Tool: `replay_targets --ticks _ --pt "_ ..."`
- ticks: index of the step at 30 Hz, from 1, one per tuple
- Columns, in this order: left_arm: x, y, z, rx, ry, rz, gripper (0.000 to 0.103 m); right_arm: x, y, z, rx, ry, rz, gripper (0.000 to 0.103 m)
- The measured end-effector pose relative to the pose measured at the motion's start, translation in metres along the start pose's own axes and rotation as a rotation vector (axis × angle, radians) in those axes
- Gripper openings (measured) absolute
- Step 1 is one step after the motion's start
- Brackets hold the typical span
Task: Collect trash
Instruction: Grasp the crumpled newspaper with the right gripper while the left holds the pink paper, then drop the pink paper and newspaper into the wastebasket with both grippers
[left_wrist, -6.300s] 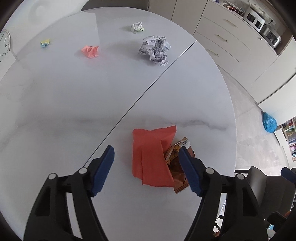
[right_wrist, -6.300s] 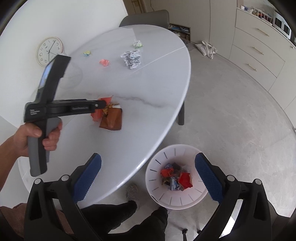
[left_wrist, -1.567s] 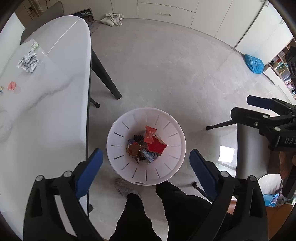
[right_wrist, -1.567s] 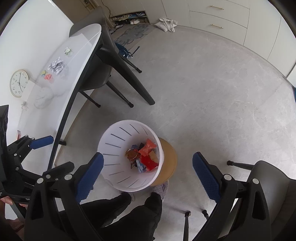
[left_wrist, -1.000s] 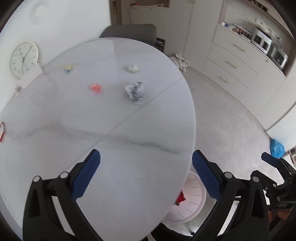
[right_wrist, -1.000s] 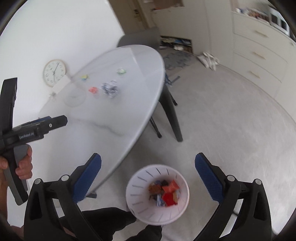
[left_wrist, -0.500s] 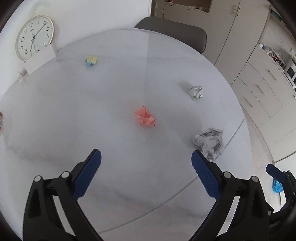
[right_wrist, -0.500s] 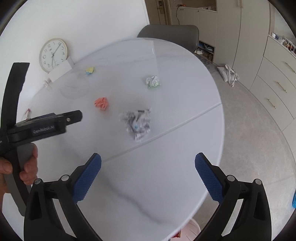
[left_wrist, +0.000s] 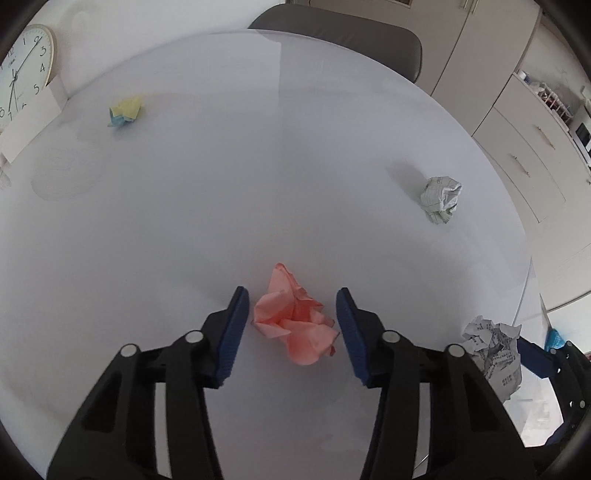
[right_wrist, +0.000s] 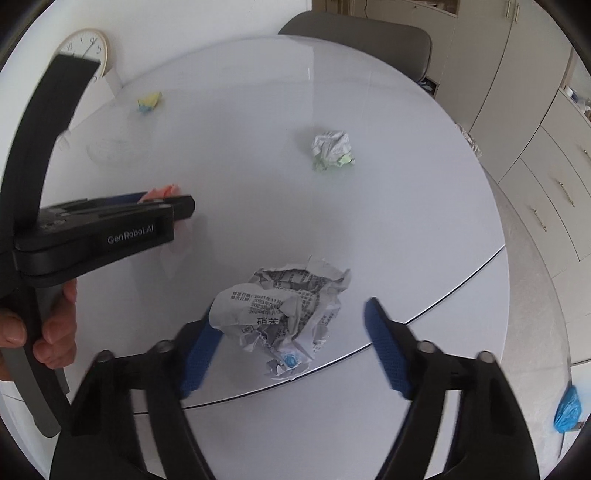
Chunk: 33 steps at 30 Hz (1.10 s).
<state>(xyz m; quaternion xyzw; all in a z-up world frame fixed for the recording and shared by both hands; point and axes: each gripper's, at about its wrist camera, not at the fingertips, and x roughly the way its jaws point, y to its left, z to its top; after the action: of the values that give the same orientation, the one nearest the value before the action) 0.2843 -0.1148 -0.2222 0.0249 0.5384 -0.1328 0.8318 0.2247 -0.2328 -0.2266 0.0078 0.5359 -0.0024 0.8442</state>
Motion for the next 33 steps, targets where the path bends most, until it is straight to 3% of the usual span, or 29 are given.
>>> replay_targets --ticks 1,2,3,13,18,23,29,33 --pt "0.0 -0.002 -0.001 0.004 0.0 -0.001 0.04 0.001 0.0 -0.001 0.003 0.006 -0.001 0.059" --pt "0.0 -0.004 -0.001 0.008 0.0 -0.001 0.038 0.002 -0.001 -0.003 0.009 0.011 -0.001 0.049" --pt "0.0 -0.006 -0.002 0.012 0.0 0.001 0.037 0.002 -0.002 -0.004 0.016 0.015 0.001 0.047" --pt "-0.01 -0.02 0.003 0.037 -0.009 0.036 0.035 -0.024 -0.023 -0.015 0.05 -0.012 0.02 0.044" --pt "-0.049 -0.042 -0.01 0.088 -0.031 0.018 0.035 -0.068 -0.039 -0.035 0.077 -0.06 0.033 0.044" --pt "-0.106 -0.079 -0.049 0.152 -0.058 -0.032 0.035 -0.127 -0.059 -0.086 0.081 -0.093 0.024 0.044" --pt "-0.161 -0.134 -0.118 0.225 -0.035 -0.14 0.035 -0.185 -0.083 -0.176 0.097 -0.074 0.016 0.044" --pt "-0.184 -0.163 -0.171 0.288 -0.006 -0.2 0.035 -0.193 -0.092 -0.239 0.095 -0.041 0.028 0.044"
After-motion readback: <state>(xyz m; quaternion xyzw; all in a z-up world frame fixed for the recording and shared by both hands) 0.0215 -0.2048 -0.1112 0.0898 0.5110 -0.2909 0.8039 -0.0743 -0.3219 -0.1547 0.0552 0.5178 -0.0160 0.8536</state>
